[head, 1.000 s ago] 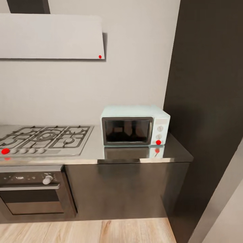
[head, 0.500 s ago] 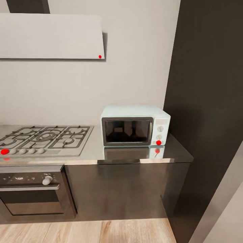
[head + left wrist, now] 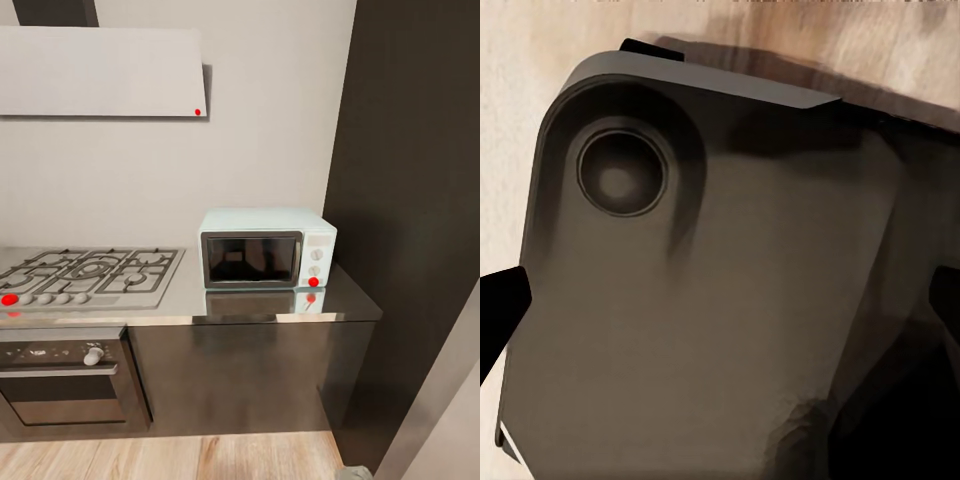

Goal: In the kitchen, take the popcorn bag from the countertop, put it into the microwave, and heat it until the popcorn is cooked so the cooked popcorn ends up inside the bag.

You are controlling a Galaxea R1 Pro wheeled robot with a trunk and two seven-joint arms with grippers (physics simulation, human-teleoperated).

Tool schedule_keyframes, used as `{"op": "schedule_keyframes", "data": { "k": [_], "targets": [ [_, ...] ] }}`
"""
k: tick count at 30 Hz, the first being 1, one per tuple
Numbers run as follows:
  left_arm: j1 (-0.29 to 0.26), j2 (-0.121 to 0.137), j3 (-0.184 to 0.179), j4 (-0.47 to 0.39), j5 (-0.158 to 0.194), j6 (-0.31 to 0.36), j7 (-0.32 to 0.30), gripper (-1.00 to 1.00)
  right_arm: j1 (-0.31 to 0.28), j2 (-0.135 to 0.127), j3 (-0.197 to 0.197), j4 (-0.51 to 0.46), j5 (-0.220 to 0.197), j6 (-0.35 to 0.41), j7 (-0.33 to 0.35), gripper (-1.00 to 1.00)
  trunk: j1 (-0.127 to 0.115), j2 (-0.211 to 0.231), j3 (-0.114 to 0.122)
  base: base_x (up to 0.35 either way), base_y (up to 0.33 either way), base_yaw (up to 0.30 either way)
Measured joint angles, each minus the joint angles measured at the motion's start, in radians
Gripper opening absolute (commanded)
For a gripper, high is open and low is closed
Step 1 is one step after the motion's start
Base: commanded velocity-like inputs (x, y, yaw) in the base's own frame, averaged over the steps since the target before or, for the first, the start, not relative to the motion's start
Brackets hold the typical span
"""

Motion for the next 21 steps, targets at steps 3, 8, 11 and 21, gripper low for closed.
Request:
{"op": "schedule_keyframes", "data": {
  "k": [3, 8, 11, 21],
  "targets": [
    [0.0, 0.0, 0.0, 0.0, 0.0, 0.0, 0.0, 1.0, -0.006, -0.002, 0.003, -0.272, -0.001, 0.173, 0.0, 1.0, 0.0, 0.0, 0.0, 0.0, 0.0, 0.0],
    [0.0, 0.0, 0.0, 0.0, 0.0, 0.0, 0.0, 1.0, -0.151, 0.001, 0.006, -0.431, -0.008, 0.375, -0.001, 1.0, 0.0, 0.0, 0.0, 0.0, 0.0, 0.0],
    [0.0, -0.001, -0.001, 0.0, -0.001, 0.0, -0.001, 1.0, -0.319, 0.0, 0.006, -0.444, -0.013, 0.481, -0.002, 1.0, 0.0, 0.0, 0.0, 0.0, 0.0, 0.0],
    [0.0, -0.001, -0.005, -0.002, -0.005, 0.0, -0.001, 1.0, -0.659, 0.055, 0.004, -0.444, -0.017, 0.568, -0.012, 1.0, 0.0, 0.0, 0.0, 0.0, 0.0, 0.0]
  ]
}}
